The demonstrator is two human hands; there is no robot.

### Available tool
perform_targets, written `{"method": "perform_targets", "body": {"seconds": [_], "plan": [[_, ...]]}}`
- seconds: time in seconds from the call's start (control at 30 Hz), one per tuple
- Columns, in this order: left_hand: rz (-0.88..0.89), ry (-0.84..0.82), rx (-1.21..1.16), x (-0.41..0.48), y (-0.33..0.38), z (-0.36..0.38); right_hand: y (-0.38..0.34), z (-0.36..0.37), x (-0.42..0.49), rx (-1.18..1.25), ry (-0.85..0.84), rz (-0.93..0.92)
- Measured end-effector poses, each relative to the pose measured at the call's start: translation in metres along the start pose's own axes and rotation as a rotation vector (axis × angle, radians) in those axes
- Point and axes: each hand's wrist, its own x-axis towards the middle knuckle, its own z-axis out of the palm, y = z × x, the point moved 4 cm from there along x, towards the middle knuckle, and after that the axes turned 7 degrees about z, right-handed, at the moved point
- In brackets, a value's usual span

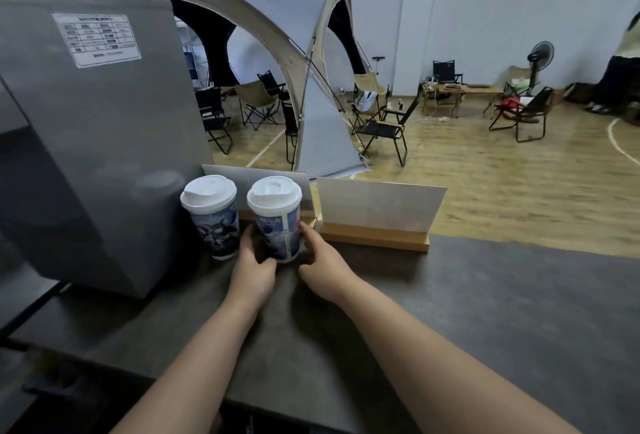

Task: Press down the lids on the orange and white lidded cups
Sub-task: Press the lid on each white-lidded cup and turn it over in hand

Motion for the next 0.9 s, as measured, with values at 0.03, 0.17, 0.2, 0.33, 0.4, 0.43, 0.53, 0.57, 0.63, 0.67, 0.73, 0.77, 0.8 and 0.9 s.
{"method": "perform_targets", "body": {"seconds": [0.03,0.17,0.2,0.33,0.4,0.43,0.53,0.57,0.63,0.67,0.73,0.77,0.8,0.9], "plan": [[0.012,-0.004,-0.017,0.0,-0.001,0.001,0.0,0.001,0.001,0.011,0.014,-0.014],[0.041,0.007,-0.031,-0.011,0.003,0.009,0.004,-0.004,-0.007,0.114,0.14,-0.088],[0.034,0.006,-0.055,-0.017,0.005,0.013,0.007,-0.007,-0.012,0.128,0.166,-0.1],[-0.045,-0.081,-0.269,-0.051,0.011,0.037,0.024,-0.037,-0.042,0.155,0.328,-0.174],[-0.12,-0.18,-0.372,-0.07,0.015,0.054,0.034,-0.055,-0.063,0.2,0.339,-0.191],[-0.15,-0.232,-0.405,-0.079,0.017,0.062,0.038,-0.065,-0.075,0.229,0.331,-0.209],[-0.196,-0.267,-0.463,-0.092,0.021,0.077,0.052,-0.095,-0.118,0.236,0.337,-0.24],[-0.189,-0.259,-0.473,-0.092,0.021,0.079,0.058,-0.104,-0.133,0.22,0.351,-0.225],[-0.116,-0.315,-0.441,-0.092,0.024,0.085,0.074,-0.121,-0.159,0.18,0.366,-0.179],[-0.063,-0.372,-0.401,-0.093,0.027,0.089,0.082,-0.127,-0.169,0.158,0.363,-0.157],[0.028,-0.45,-0.327,-0.097,0.031,0.099,0.093,-0.133,-0.185,0.137,0.346,-0.131],[0.063,-0.468,-0.312,-0.098,0.032,0.104,0.096,-0.134,-0.19,0.139,0.342,-0.127],[0.094,-0.483,-0.317,-0.099,0.033,0.108,0.098,-0.134,-0.193,0.153,0.345,-0.128],[0.128,-0.502,-0.377,-0.104,0.032,0.111,0.098,-0.135,-0.195,0.295,0.37,-0.115]]}}
